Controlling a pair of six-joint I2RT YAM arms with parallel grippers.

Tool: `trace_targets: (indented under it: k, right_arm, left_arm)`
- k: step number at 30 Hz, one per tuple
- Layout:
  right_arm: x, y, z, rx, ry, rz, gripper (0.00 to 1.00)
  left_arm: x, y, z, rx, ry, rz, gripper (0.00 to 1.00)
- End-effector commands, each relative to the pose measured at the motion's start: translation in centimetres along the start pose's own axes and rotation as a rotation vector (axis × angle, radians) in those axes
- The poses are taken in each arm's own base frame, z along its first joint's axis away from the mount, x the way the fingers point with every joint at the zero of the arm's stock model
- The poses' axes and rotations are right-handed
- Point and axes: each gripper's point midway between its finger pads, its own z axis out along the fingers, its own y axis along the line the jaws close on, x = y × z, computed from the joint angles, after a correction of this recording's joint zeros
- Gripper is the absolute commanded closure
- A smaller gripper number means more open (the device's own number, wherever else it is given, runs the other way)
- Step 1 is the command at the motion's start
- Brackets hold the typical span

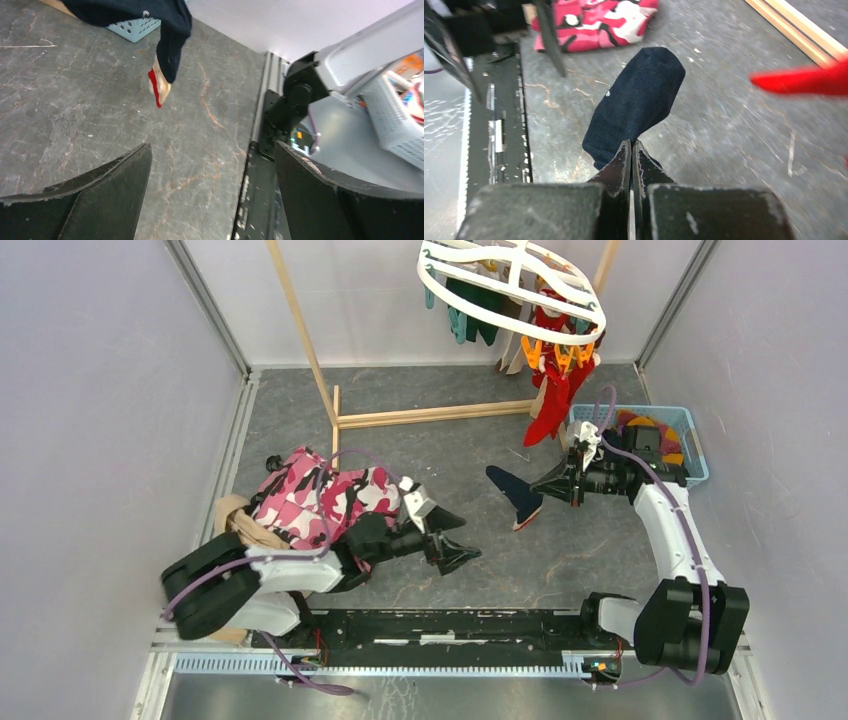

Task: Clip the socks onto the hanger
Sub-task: Pick up the sock from the bin.

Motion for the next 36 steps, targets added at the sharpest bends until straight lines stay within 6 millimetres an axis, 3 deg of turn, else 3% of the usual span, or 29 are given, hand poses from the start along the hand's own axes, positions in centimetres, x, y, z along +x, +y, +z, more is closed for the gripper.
trace_targets:
  k: [1,7,15,19,21,26,31,36]
  right_arm:
    - [-1.9,2.2,1.1,-0.135,-0.097,-0.052,1.00]
    - [-1.5,2.7,1.1,-0.157,-0.095,-0.048,1.00]
    - [-1.7,2.9,1.0,-0.161,-0.102,-0.049,1.00]
    - [-1.6,2.9,1.0,-0.160,-0.099,-0.049,1.00]
    - [-1.5,2.9,1.0,-0.158,-0.095,-0.049,1.00]
    - [-1.3,2.9,0.9,-0.145,-0.080,-0.072,0.96]
    - [-1.4,2.5,0.6,-0.113,-0.044,-0.115,0.81]
    - [-1.7,1.6,0.1,-0.055,0.012,-0.196,0.65]
  left_arm:
    - [-4.7,0.3,4.1,-0.029,-0.199,0.143,0.04]
    - [-2.5,1.8,8.5,-0.055,-0.196,0.146,0.05]
    - [-1.1,2.0,12.1,-0.049,-0.225,0.148,0.12]
    - [-0.8,2.1,13.4,-0.046,-0.229,0.132,0.27]
    - [-0.5,2.2,13.7,-0.045,-0.226,0.124,0.45]
    - [-0.4,2.0,12.9,-0.041,-0.229,0.068,0.96]
    - [-0.6,1.7,9.8,-0.022,-0.230,-0.088,0.98]
    - [-1.1,2.4,6.5,0.043,-0.165,-0.450,0.98]
